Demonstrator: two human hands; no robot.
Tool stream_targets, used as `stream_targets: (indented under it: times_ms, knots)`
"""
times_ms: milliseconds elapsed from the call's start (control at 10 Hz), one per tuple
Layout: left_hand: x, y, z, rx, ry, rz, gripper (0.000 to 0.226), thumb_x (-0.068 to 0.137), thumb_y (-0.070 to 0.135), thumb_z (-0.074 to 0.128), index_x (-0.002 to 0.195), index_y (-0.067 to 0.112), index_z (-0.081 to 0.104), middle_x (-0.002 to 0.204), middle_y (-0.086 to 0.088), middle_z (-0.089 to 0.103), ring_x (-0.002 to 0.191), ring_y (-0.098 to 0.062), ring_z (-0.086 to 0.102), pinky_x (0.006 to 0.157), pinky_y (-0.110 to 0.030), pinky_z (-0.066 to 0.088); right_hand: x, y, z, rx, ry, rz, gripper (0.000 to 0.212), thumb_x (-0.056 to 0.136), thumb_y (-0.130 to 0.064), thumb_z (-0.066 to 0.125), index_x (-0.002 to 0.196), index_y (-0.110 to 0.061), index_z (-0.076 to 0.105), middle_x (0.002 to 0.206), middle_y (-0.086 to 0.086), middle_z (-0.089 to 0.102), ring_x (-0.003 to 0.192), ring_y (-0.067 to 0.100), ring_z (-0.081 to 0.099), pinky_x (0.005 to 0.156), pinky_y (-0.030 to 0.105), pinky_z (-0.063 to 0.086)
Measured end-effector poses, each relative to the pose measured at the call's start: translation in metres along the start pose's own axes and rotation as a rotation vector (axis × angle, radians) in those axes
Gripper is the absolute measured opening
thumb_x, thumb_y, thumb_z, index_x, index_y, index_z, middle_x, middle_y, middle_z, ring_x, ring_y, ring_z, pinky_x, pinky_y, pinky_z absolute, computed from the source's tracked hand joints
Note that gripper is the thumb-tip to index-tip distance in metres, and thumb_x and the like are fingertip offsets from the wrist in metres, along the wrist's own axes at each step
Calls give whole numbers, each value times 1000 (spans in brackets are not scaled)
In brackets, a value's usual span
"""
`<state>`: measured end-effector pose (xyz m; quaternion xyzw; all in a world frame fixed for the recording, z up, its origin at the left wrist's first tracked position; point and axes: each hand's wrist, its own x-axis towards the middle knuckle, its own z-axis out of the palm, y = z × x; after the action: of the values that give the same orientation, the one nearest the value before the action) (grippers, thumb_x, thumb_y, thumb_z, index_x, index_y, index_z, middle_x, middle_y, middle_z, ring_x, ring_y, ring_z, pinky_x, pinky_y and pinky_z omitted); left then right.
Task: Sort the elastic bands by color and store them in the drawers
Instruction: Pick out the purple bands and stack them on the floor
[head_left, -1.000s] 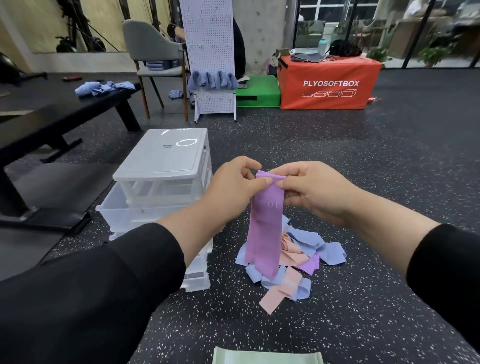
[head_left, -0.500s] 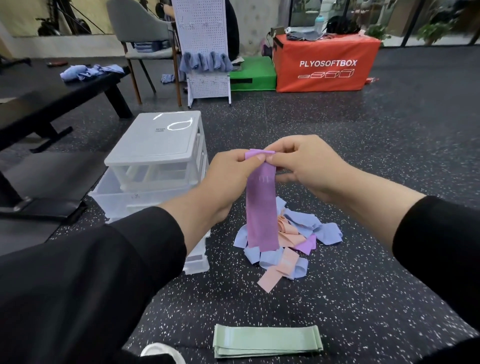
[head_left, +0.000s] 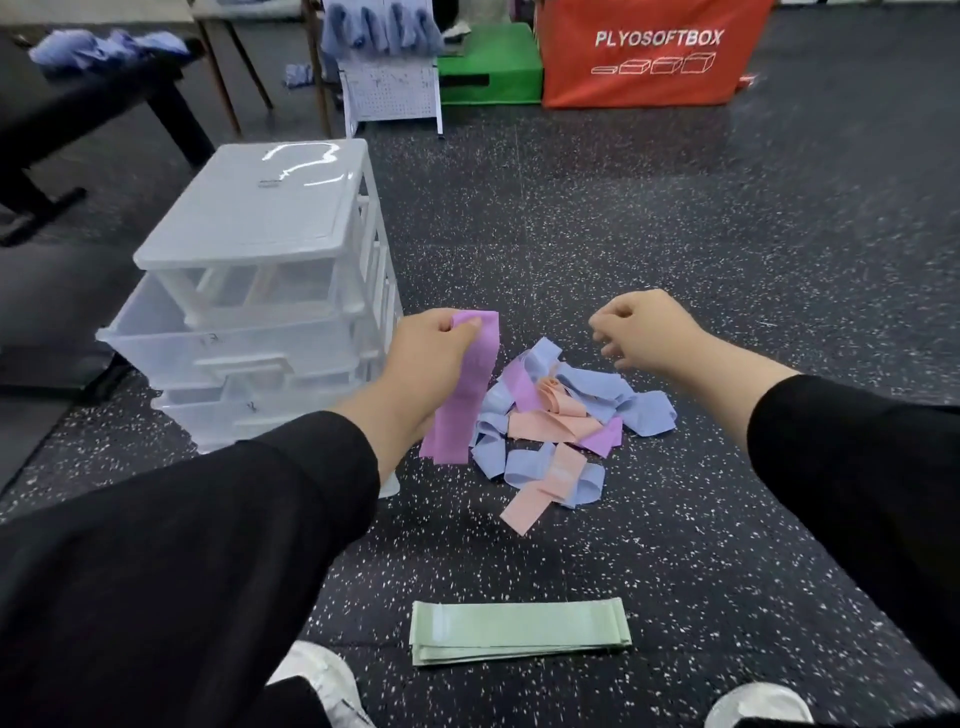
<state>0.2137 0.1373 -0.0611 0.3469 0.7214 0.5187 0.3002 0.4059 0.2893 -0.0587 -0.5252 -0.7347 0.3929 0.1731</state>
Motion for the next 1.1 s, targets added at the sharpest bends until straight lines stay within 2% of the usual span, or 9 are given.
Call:
stream_targets:
  times_ms: [200, 300, 500, 600, 700, 800, 900, 1000, 1100]
  knots:
    - [13, -54, 33, 46, -49, -108, 23, 99, 23, 57, 87, 6, 66, 80, -5, 50, 75, -16, 39, 67, -30, 30, 27, 95, 38, -232, -126, 122, 18, 86, -8, 46, 72, -4, 58, 79, 20, 62, 65, 32, 56, 59, 32, 39]
    - [21, -76, 52, 33, -77, -136, 19, 100, 19, 55, 88, 21, 71, 81, 7, 61, 75, -13, 45, 66, -28, 35, 37, 132, 54, -255, -146, 163, 30, 93, -8, 46, 63, -16, 46, 69, 5, 47, 67, 24, 42, 54, 31, 29]
    - [46, -111, 86, 93, -77, -212, 23, 98, 22, 58, 87, 5, 69, 86, -6, 67, 80, -16, 49, 73, -30, 44, 58, 173, 83, -209, -224, 326, 19, 97, -3, 47, 82, -14, 51, 113, 7, 61, 101, 22, 56, 74, 30, 41]
    - [57, -120, 103, 111, -94, -227, 28, 99, 22, 57, 92, -3, 67, 82, -6, 58, 75, -16, 44, 69, -31, 38, 68, 189, 97, -164, -213, 386, 22, 100, -6, 45, 109, -3, 64, 107, 6, 62, 107, 29, 57, 80, 32, 47]
    - [64, -129, 118, 117, -122, -239, 29, 99, 20, 56, 79, -1, 57, 75, -5, 43, 71, -18, 35, 63, -32, 27, 75, 211, 112, -316, -287, 348, 39, 104, -14, 46, 140, 2, 48, 148, 20, 46, 141, 33, 37, 108, 33, 36]
    - [69, -140, 126, 111, -171, -259, 23, 99, 18, 54, 84, 4, 62, 73, -3, 42, 66, -13, 32, 62, -32, 25, 68, 213, 123, -483, -353, 352, 41, 101, -23, 58, 136, -3, 55, 146, 11, 52, 138, 28, 41, 108, 31, 39]
    - [71, -147, 130, 121, -189, -277, 38, 99, 16, 54, 61, 22, 51, 57, 10, 33, 53, -9, 24, 54, -29, 19, 75, 219, 136, -292, -271, 578, 41, 100, -19, 57, 137, -3, 53, 143, 11, 52, 126, 24, 49, 104, 29, 40]
    - [73, -154, 131, 68, -193, -321, 30, 99, 20, 56, 73, 12, 70, 65, 4, 40, 62, -13, 31, 58, -27, 24, 87, 241, 149, 265, 15, 700, 41, 102, -14, 44, 141, -3, 49, 141, 23, 53, 74, 12, 46, 78, 25, 46]
    - [77, -155, 130, 14, -200, -339, 22, 99, 22, 57, 98, 10, 75, 74, 0, 47, 69, -14, 38, 61, -28, 28, 94, 245, 157, 93, -66, 668, 41, 101, -11, 42, 140, -2, 50, 140, 26, 52, 73, 12, 44, 69, 22, 39]
